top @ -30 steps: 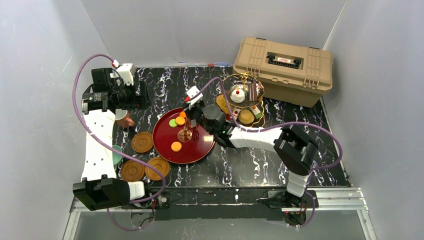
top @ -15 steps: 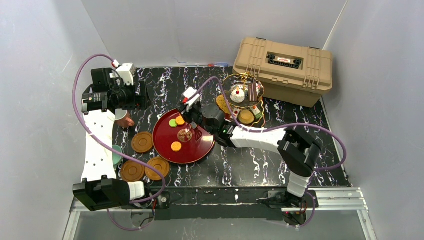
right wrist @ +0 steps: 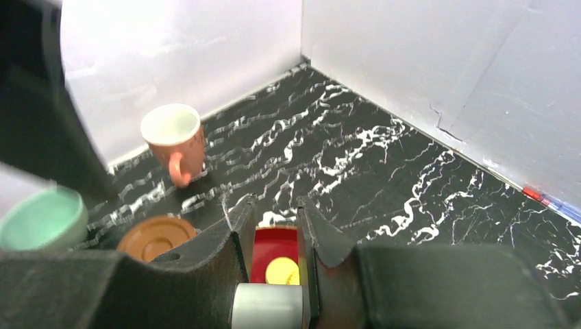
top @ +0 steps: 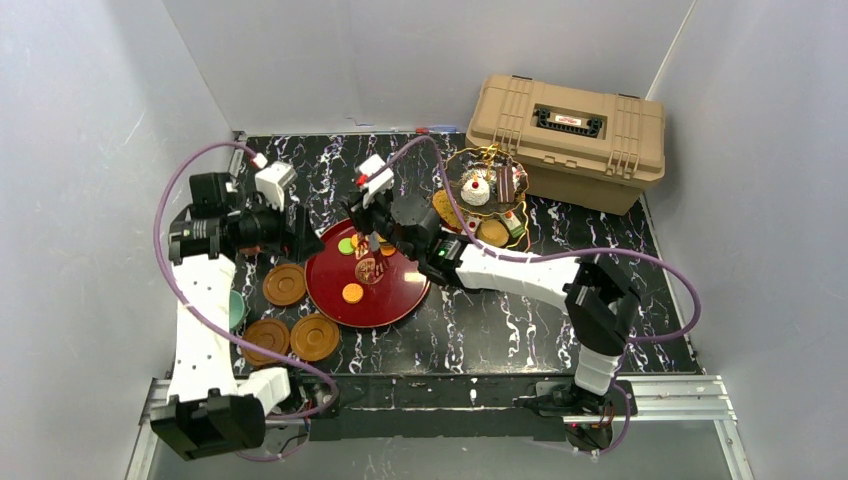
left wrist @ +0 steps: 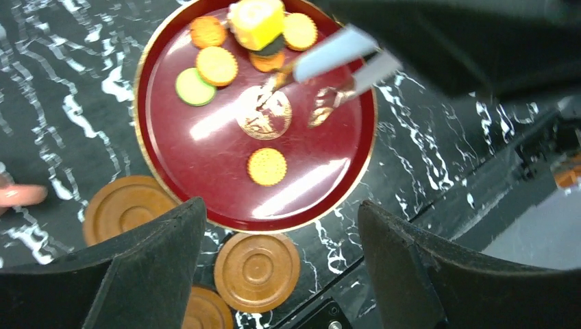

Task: Serve the afternoon tea
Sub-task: Adjust the clamp.

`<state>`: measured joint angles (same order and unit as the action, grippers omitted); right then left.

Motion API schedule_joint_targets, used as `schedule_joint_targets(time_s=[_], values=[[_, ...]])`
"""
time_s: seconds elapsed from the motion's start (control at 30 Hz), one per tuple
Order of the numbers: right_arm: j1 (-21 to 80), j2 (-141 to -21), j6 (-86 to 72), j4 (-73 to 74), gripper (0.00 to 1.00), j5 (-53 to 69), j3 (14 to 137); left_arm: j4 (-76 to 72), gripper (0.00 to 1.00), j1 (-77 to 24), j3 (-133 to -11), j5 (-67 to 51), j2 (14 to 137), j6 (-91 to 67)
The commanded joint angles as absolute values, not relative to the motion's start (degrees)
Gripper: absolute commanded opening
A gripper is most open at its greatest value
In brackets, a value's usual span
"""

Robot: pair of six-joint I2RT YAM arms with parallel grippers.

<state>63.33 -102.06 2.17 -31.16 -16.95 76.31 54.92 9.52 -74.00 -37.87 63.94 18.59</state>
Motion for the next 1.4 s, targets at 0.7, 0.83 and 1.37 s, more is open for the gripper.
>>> schedule_joint_targets(time_s=[0.7,0.83,1.37], values=[[65.57,-96.01,-25.75,-23.38,0.04,-16.8,90.98,44.23,0.63,1.76,-63.59,-45.48,52.03,30.26],[65.57,-95.68,-27.59,-24.06,0.04,-16.26,91.18,48.19,0.49,1.67,-64.84,-52.49,52.84,30.5],[62.06,-88.29,-29.3,-23.36,0.56,-14.53,86.68,49.58,0.0,1.67,-66.05,-60.39,50.87,25.13]])
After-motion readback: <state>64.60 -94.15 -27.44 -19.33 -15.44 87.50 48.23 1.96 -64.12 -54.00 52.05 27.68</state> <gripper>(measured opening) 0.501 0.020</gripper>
